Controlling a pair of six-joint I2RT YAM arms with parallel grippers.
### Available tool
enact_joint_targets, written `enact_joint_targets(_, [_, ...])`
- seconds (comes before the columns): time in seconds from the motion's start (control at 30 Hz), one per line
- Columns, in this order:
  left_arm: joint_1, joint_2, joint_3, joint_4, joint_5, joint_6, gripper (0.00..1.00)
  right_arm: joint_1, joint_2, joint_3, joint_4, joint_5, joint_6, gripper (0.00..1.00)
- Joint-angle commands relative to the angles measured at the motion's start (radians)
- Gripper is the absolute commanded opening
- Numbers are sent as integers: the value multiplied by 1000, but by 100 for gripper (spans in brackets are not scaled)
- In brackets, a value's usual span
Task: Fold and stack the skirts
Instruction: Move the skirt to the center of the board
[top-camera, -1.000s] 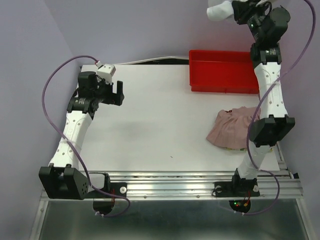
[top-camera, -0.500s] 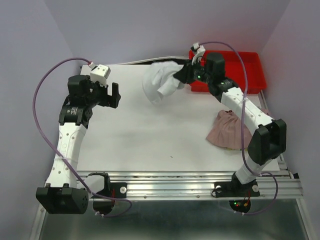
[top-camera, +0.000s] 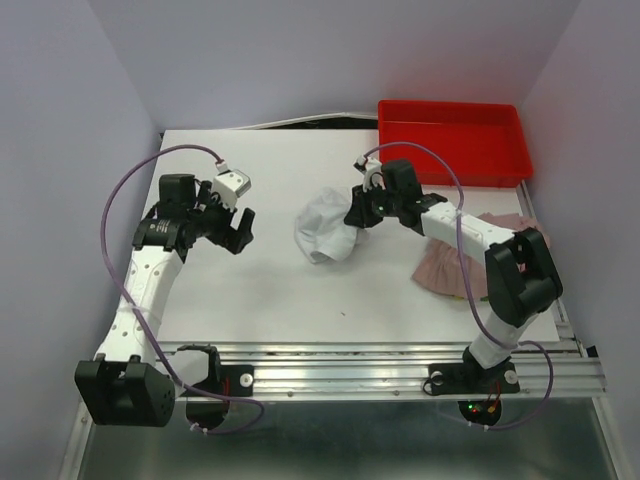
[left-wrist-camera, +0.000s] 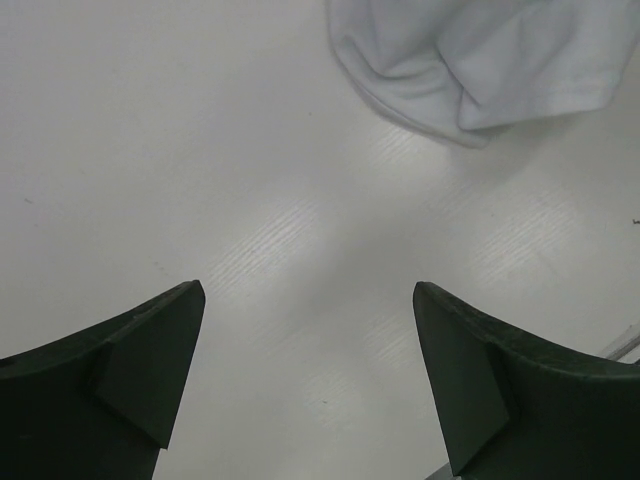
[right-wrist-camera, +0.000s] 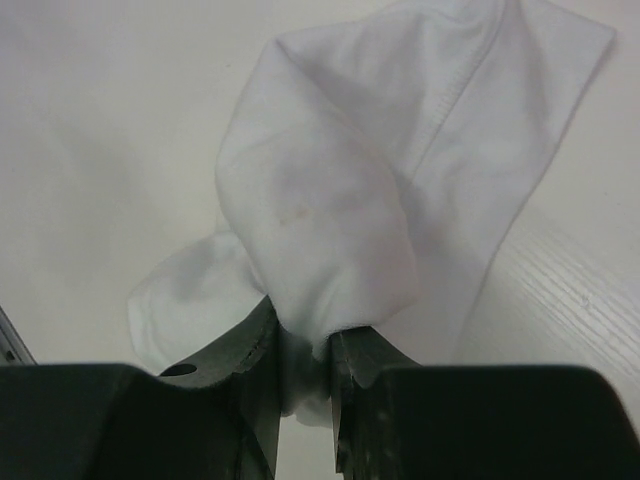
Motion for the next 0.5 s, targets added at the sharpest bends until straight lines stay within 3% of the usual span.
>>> enact_joint_targets(0.0, [-76, -5, -52, 26, 18, 73, 95, -5, 12, 17, 17, 121, -37, 1])
enact_joint_targets(0.13, [-275, -2, -155, 157, -100, 43, 89, -5, 67, 57, -49, 126, -4, 1])
enact_joint_targets(0.17, [-368, 18, -193, 190, -139, 38, 89, -5, 80, 61, -71, 125, 6, 1])
enact_joint_targets(0.27, [-482, 69, -226, 276, -236, 37, 87, -5, 123, 60, -90, 154, 28, 4])
enact_joint_targets(0.33, [-516, 132, -227, 331, -262, 29, 86, -5, 127, 60, -89, 175, 29, 16])
enact_joint_targets(0.4, [-560, 191, -230, 394, -287, 23, 87, -16, 118, 64, -89, 192, 31, 22])
enact_joint_targets(0.47, [-584, 234, -229, 431, -296, 23, 86, -16, 107, 72, -96, 192, 28, 36])
